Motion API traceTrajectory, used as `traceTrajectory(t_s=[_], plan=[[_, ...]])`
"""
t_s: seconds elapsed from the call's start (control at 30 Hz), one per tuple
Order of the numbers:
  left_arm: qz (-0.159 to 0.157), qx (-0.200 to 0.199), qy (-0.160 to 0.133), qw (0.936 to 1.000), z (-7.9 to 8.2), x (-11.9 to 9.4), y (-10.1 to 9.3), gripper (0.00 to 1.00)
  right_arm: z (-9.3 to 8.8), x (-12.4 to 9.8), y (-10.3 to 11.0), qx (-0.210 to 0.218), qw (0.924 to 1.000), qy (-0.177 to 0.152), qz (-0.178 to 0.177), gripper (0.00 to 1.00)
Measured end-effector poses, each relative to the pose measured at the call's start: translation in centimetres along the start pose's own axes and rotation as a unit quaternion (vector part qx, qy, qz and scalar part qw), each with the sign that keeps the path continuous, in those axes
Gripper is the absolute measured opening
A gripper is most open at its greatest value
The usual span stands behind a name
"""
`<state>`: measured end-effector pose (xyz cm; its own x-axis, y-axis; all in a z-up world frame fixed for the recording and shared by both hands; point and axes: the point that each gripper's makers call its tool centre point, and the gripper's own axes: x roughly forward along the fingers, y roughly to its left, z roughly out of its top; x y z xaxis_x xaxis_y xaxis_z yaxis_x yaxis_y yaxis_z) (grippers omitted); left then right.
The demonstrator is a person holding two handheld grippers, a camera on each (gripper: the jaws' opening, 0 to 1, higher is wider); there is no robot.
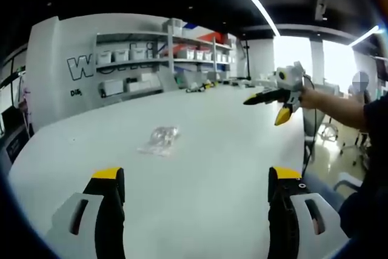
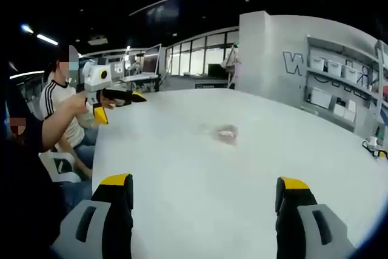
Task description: Open the resealable bag by pulling the two sides of the seal apart until the entire bag opening is separated and visibly accessible.
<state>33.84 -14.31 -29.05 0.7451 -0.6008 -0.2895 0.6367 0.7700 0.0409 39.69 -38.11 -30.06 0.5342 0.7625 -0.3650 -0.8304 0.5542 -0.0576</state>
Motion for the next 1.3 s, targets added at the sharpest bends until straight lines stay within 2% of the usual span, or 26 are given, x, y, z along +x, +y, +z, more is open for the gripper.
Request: traceTrajectory(t_s=[0.47,1.3], plan=[[-0.002,0.0,0.0,1.0,0.1,0.3,-0.1,0.97,0.8,0.9,0.5,-0.004,1.0,-0.006,0.005,0.99],[-0.003,-0.003,0.003,1.0,-0.4,0.6,0.0,0.97,1.0,2.5,0.7,-0.003,0.9999,-0.005,0.013,0.98]])
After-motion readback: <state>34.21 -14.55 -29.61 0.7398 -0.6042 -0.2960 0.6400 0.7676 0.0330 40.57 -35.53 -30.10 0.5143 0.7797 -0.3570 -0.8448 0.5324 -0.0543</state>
